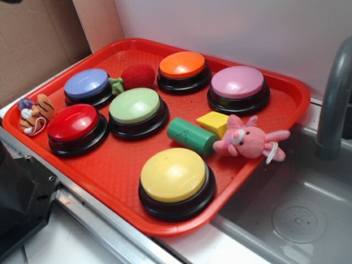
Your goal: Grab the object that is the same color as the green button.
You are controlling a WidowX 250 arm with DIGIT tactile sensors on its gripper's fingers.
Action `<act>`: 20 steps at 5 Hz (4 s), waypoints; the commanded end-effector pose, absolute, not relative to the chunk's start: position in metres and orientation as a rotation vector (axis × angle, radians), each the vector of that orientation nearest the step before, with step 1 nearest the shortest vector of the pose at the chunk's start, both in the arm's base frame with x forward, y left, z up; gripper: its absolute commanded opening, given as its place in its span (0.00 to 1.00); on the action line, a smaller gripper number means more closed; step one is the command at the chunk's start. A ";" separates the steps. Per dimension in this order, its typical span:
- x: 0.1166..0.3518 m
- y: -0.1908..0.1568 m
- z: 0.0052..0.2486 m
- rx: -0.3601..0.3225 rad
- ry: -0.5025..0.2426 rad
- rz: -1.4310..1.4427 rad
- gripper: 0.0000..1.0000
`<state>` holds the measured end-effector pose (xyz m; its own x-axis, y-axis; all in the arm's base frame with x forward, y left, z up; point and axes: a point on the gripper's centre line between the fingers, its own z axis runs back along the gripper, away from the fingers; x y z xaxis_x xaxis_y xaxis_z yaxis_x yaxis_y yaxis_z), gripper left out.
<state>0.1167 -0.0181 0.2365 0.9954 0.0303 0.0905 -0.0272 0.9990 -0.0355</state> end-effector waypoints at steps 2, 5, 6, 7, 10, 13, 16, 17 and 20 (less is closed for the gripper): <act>0.128 -0.022 0.231 0.004 -0.112 -0.103 1.00; 0.181 -0.034 0.176 -0.045 -0.092 -0.734 1.00; 0.197 -0.043 0.154 -0.066 -0.148 -0.984 1.00; 0.207 -0.056 0.135 -0.066 -0.197 -1.201 1.00; 0.224 -0.086 0.073 -0.160 -0.261 -1.494 1.00; 0.232 -0.101 0.033 -0.215 -0.257 -1.537 1.00; 0.234 -0.096 0.029 -0.241 -0.301 -1.552 0.00; 0.238 -0.088 0.049 -0.205 -0.275 -1.437 0.00; 0.231 -0.070 0.142 0.016 -0.104 -0.712 0.00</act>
